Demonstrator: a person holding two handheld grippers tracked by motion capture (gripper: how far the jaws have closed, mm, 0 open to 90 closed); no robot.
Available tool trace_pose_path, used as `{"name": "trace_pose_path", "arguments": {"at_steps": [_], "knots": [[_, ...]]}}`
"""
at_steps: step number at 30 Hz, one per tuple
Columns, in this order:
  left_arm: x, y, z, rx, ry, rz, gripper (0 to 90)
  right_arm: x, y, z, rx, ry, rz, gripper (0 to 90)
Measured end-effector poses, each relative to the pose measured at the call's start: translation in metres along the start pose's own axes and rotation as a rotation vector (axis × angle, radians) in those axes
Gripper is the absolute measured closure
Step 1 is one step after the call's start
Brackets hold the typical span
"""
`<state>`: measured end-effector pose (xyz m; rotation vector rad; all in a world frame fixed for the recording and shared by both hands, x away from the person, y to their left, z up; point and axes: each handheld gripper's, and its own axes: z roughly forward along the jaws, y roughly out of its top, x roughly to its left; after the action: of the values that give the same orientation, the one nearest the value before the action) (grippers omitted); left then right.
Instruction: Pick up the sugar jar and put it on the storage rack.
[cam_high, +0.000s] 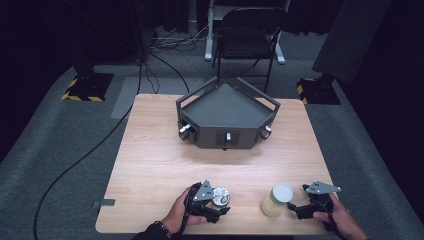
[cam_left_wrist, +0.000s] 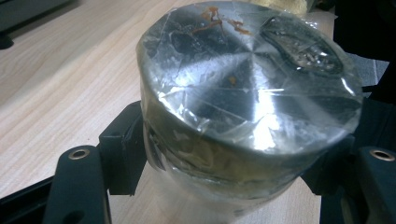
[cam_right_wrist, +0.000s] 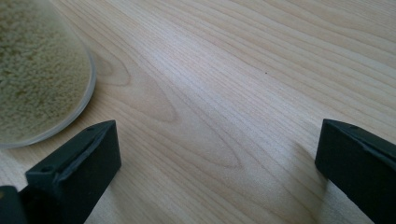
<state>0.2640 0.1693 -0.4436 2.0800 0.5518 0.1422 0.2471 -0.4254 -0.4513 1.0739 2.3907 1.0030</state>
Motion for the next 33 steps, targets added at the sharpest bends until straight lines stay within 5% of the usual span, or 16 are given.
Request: {"name": "trace_pose_path", "arguments": {"at_steps": [18, 33], "knots": [[-0.004, 0.021, -0.025, -0.077, 0.132, -0.012, 29.1, 0.000, 0.000, 0.000, 0.000, 0.000, -0.001, 0.0], [0.008, 0.064, -0.042, -0.176, 0.227, -0.017, 29.4, 0.000, 0.000, 0.000, 0.000, -0.001, 0.000, 0.0]]}}
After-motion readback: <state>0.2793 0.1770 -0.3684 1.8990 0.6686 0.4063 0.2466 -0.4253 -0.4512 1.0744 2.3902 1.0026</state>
